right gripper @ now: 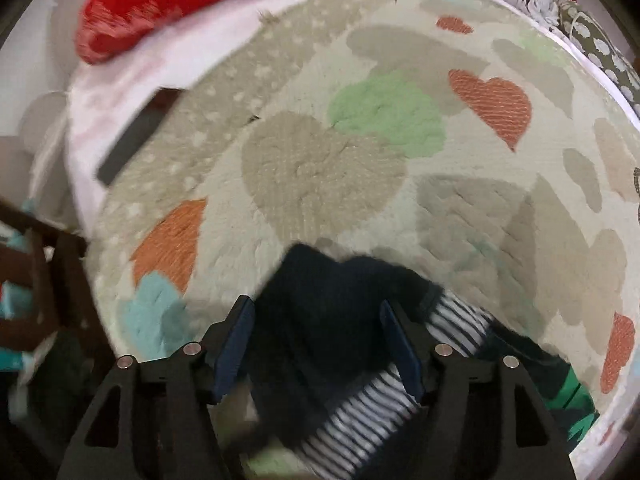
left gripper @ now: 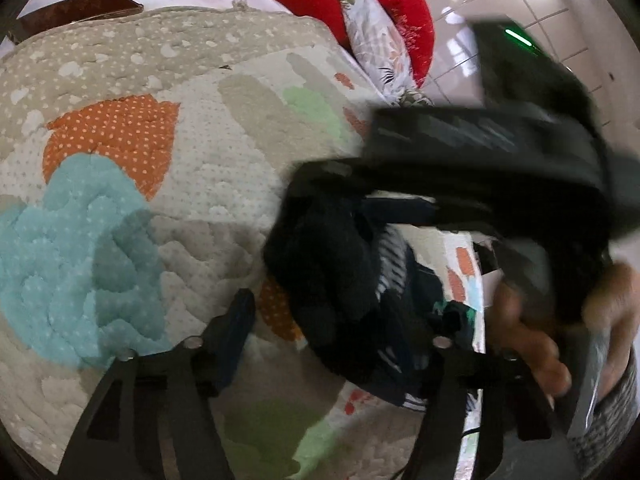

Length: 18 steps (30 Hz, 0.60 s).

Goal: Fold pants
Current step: 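Fold the pants in half with the right gripper toward the left gripper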

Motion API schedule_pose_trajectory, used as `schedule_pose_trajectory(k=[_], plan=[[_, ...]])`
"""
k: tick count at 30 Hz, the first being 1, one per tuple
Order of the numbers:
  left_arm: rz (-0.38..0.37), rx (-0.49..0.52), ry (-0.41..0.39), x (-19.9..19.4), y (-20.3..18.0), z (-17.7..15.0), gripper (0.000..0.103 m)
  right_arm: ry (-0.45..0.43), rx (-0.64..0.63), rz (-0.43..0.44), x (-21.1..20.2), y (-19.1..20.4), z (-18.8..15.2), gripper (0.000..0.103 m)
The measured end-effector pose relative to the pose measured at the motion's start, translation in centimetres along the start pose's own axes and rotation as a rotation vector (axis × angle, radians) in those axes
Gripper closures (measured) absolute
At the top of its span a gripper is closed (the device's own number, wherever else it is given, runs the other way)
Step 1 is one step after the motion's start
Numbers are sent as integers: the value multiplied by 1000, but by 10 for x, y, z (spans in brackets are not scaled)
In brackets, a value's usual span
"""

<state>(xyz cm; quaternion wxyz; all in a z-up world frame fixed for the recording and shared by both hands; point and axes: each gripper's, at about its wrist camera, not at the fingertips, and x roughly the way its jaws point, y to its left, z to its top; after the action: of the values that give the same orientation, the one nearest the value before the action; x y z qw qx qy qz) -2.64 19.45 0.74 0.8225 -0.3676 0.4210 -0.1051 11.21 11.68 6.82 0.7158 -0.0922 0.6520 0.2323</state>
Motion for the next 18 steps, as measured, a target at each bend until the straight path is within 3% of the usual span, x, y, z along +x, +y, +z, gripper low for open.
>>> schedule_pose_trajectory(k=[2,6,8,10,11,15,16,17,18], plan=[[-1,-22,-14,0,3,-2,34,58,-25,-48,17,12,10,18],[-20,-42,-23,-2,4,-4,32,194,-103,-173,48,25,14,18],[-8,-35,-25,-3,2,-7,32,202,-147,-193,49,29,12,27],[-2,-17,-20,-3,-4,-10,37,171,-152,-210,39,29,6,61],[-10,-6,-11,-4,-7,-11,40,150,-151,-220,32,27,2,67],[-33,45,27,0,-26,-16,40,57,-110,-153,4,16,-18,77],[-33,66,40,1,-33,-17,45,31,-97,-131,-4,12,-24,77],[-38,103,52,1,-44,-20,61,5,-81,-111,-13,9,-32,78],[-36,132,61,1,-53,-21,67,-17,-67,-95,-21,5,-38,78]])
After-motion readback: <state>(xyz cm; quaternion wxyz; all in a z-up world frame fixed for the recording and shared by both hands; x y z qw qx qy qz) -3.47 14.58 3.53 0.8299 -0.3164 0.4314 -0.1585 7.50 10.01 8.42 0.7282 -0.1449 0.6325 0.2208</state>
